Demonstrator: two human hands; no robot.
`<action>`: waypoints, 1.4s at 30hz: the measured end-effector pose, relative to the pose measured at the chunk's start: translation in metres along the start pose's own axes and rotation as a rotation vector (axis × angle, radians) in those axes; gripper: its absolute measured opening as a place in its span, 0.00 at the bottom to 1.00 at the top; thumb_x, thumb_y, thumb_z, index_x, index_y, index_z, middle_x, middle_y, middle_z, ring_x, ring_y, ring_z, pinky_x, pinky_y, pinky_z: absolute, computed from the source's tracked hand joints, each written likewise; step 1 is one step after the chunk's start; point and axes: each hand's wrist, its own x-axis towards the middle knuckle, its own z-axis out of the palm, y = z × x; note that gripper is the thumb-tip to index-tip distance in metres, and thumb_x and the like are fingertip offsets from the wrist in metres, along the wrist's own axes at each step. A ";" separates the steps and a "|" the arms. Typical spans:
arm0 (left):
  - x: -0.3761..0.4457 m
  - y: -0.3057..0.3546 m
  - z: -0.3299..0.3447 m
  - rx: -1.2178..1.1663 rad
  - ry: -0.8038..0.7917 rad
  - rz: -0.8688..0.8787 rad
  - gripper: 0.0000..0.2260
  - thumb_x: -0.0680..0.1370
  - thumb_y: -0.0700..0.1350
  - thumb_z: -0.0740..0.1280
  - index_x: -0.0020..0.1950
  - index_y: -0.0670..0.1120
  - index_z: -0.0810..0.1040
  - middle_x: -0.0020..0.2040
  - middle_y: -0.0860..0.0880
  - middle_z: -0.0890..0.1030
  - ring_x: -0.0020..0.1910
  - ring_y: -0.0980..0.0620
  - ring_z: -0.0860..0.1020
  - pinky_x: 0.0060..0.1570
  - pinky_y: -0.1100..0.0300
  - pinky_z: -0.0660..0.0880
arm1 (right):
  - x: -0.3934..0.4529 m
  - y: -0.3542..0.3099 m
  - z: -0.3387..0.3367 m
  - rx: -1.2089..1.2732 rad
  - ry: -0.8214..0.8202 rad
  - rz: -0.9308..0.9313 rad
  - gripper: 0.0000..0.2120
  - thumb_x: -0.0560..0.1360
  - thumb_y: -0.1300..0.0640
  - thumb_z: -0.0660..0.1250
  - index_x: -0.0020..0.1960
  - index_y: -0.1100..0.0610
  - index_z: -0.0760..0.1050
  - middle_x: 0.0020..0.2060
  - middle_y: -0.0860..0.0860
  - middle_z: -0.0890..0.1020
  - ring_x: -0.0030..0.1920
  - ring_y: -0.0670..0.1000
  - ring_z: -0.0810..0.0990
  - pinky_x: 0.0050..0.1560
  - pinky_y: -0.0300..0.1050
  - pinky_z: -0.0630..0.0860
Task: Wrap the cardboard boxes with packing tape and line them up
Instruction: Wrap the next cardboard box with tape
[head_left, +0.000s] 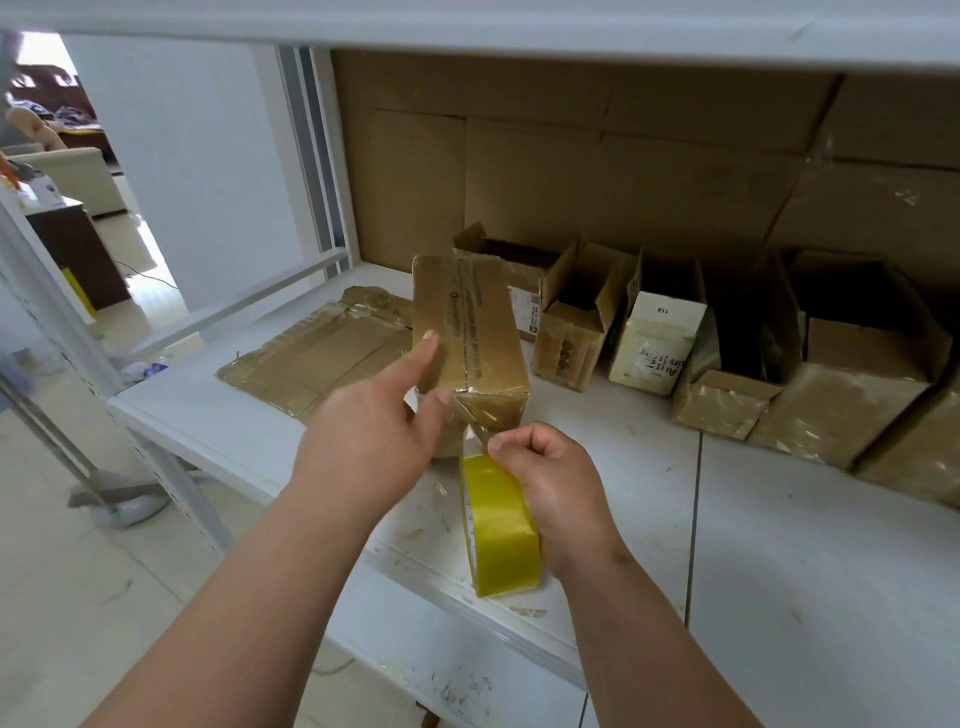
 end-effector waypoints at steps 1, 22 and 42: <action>0.004 0.002 -0.002 0.075 0.093 0.031 0.23 0.79 0.62 0.60 0.75 0.66 0.63 0.39 0.55 0.77 0.47 0.50 0.78 0.47 0.55 0.76 | 0.000 -0.001 -0.001 -0.003 -0.003 -0.003 0.06 0.74 0.53 0.72 0.39 0.45 0.82 0.39 0.45 0.85 0.48 0.53 0.83 0.57 0.57 0.79; 0.048 -0.027 0.041 0.125 0.154 0.586 0.28 0.71 0.68 0.63 0.62 0.53 0.83 0.60 0.47 0.79 0.53 0.41 0.71 0.55 0.56 0.66 | 0.001 0.006 -0.017 0.034 -0.149 -0.139 0.07 0.67 0.48 0.71 0.40 0.51 0.81 0.37 0.49 0.83 0.42 0.51 0.79 0.53 0.61 0.78; 0.052 -0.014 0.049 0.064 0.071 0.428 0.26 0.70 0.54 0.77 0.65 0.45 0.78 0.72 0.48 0.73 0.75 0.46 0.64 0.69 0.53 0.65 | -0.016 0.002 -0.034 0.153 -0.153 -0.109 0.03 0.66 0.54 0.72 0.38 0.52 0.82 0.42 0.52 0.85 0.43 0.53 0.81 0.53 0.59 0.78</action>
